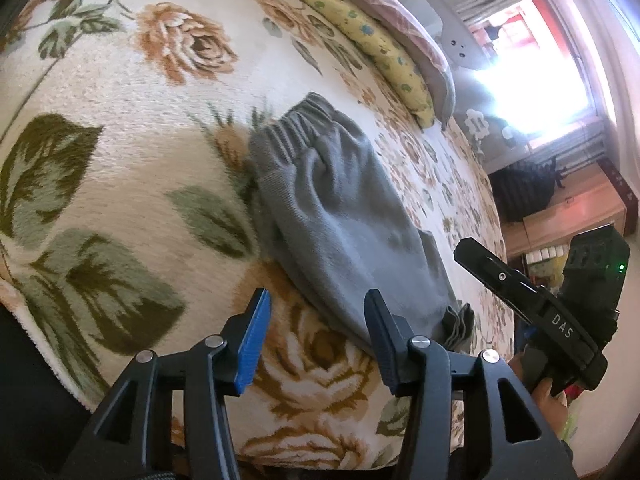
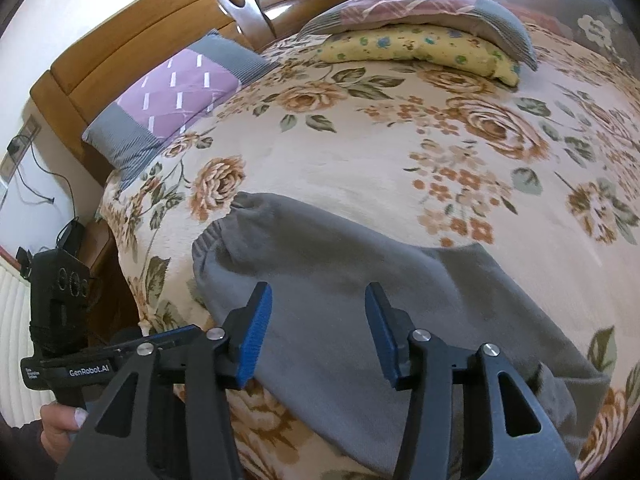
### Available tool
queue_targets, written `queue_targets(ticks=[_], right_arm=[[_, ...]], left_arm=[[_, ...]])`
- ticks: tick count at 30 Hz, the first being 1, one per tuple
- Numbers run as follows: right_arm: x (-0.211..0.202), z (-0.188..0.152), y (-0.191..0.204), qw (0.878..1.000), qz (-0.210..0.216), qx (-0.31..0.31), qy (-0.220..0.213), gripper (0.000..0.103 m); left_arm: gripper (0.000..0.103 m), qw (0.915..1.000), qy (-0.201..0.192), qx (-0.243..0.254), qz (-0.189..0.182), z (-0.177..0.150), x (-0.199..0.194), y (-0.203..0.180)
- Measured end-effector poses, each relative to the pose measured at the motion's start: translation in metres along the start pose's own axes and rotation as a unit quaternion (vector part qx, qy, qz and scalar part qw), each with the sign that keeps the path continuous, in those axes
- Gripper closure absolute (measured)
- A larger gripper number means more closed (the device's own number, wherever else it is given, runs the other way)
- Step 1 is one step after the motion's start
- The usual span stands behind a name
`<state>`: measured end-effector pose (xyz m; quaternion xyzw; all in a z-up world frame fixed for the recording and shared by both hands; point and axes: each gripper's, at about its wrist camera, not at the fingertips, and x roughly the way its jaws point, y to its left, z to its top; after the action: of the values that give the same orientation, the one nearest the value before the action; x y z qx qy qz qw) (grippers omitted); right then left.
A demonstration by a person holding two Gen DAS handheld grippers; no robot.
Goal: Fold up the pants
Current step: 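Grasp the cuff end with the left gripper while the right gripper grasps beside it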
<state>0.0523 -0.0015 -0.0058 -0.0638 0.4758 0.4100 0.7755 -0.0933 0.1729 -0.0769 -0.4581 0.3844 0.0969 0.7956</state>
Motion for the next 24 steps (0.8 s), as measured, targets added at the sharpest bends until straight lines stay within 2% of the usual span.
queue_targets(ticks=[11, 15, 24], right_arm=[[0.034, 0.035, 0.017, 0.999, 0.030, -0.034, 0.030, 0.051], [0.054, 0.060, 0.022, 0.996, 0.058, -0.046, 0.057, 0.050], [0.096, 0.094, 0.044, 0.988, 0.072, -0.091, 0.107, 0.050]], left_arm=[[0.054, 0.9993, -0.002, -0.035, -0.010, 0.021, 0.010, 0.015], [0.054, 0.9989, 0.001, -0.045, -0.014, 0.028, 0.018, 0.018], [0.054, 0.9981, 0.005, -0.058, -0.020, 0.037, 0.032, 0.025]])
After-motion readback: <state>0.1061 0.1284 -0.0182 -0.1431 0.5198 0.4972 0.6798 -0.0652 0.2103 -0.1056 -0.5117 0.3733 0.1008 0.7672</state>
